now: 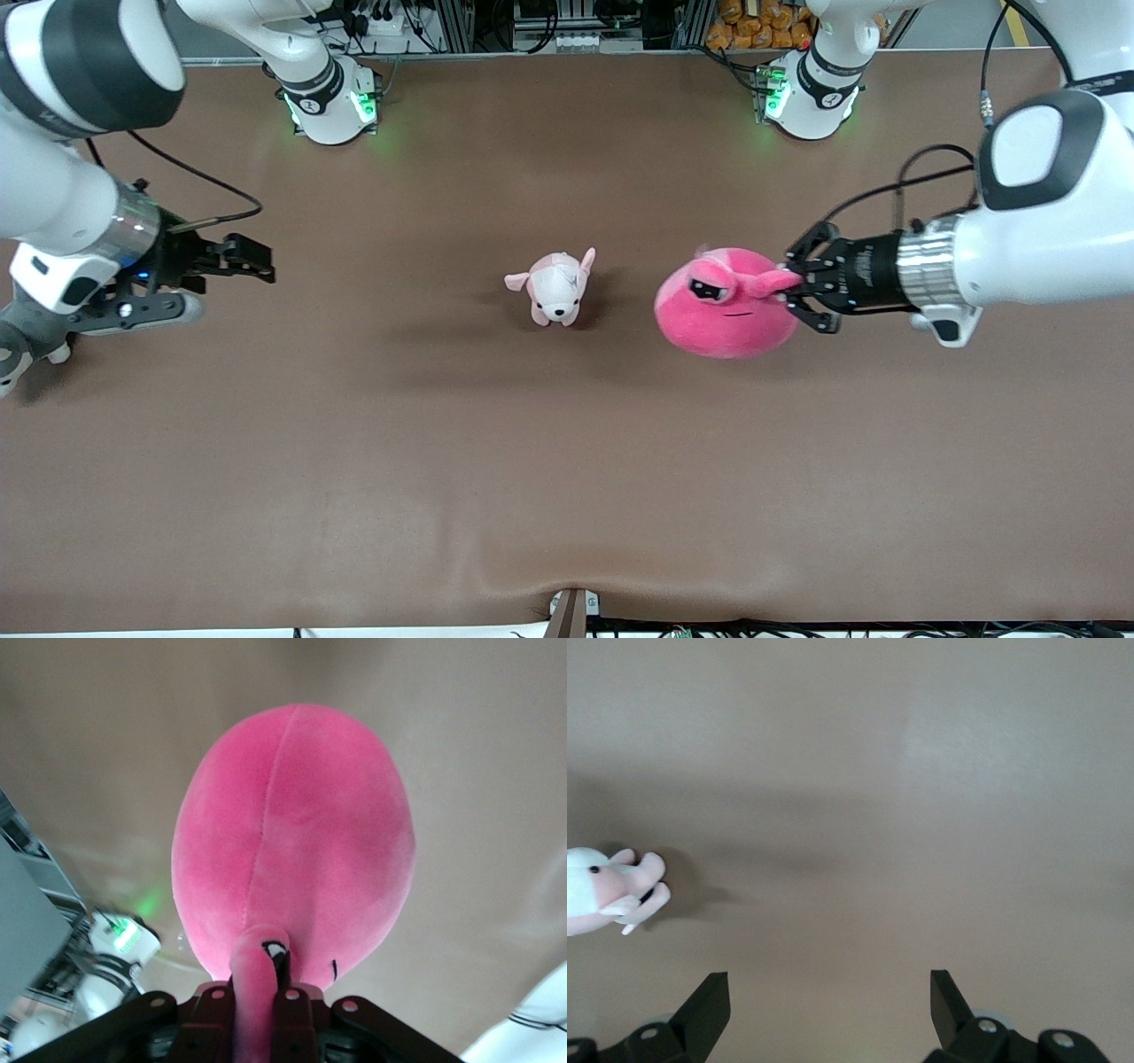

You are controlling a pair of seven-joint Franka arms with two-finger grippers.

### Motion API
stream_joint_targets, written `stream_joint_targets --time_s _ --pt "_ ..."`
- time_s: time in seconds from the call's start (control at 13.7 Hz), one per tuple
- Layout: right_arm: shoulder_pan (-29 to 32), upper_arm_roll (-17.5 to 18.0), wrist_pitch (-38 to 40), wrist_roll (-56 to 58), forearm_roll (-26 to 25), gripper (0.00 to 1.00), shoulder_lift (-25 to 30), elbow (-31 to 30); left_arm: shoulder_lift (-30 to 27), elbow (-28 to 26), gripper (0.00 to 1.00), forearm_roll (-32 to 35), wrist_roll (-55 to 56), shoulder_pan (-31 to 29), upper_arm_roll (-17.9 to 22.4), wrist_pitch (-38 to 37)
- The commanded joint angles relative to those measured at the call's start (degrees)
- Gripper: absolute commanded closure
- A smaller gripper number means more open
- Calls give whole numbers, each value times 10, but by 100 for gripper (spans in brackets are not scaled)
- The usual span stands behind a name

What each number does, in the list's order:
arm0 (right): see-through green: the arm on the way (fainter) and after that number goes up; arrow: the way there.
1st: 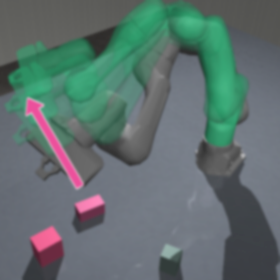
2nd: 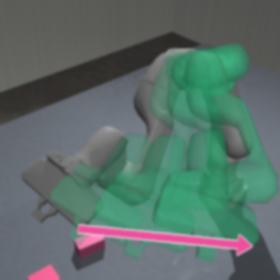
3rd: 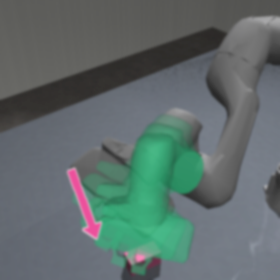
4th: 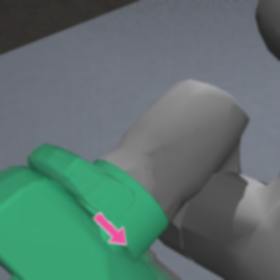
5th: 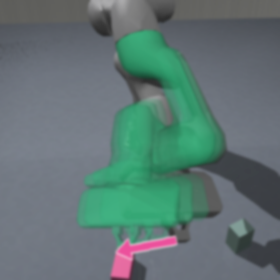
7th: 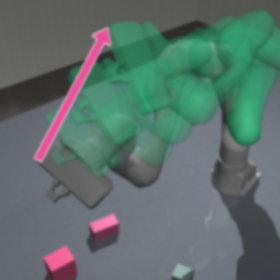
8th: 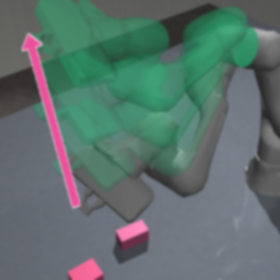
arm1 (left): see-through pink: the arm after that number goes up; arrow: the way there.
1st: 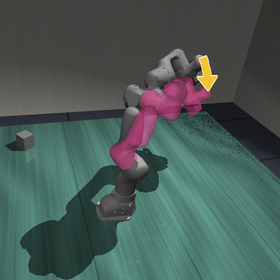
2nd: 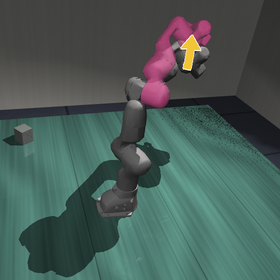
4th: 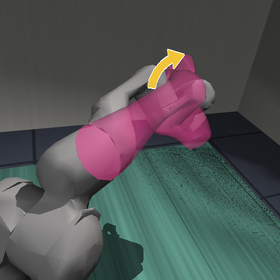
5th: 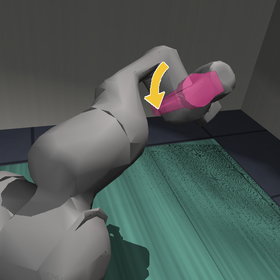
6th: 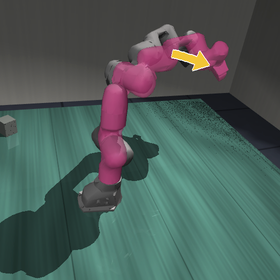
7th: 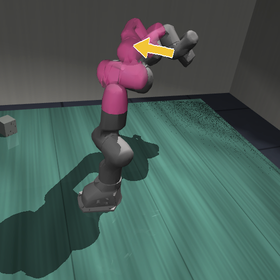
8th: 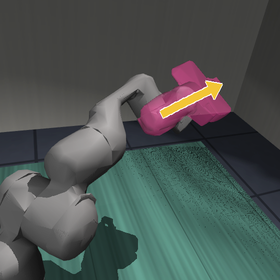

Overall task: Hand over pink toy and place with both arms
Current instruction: 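Lift the pink plush with the left gripper while the right gripper approaches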

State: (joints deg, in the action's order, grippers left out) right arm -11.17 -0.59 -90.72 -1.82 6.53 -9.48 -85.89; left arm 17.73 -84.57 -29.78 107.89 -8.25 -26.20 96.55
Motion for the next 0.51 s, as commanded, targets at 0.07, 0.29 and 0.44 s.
stream_joint_targets --time_s 0.07,0.29,0.44 --pt "-21 -4 -5 0 122 0 -7 15 8 12 100 -11 100 41 -38 97" --pt "-26 -3 -25 1 257 0 -15 15 27 12 100 -16 180 109 -38 194" --pt "-55 -4 -43 2 288 0 -15 15 40 12 100 -10 232 160 -34 269"
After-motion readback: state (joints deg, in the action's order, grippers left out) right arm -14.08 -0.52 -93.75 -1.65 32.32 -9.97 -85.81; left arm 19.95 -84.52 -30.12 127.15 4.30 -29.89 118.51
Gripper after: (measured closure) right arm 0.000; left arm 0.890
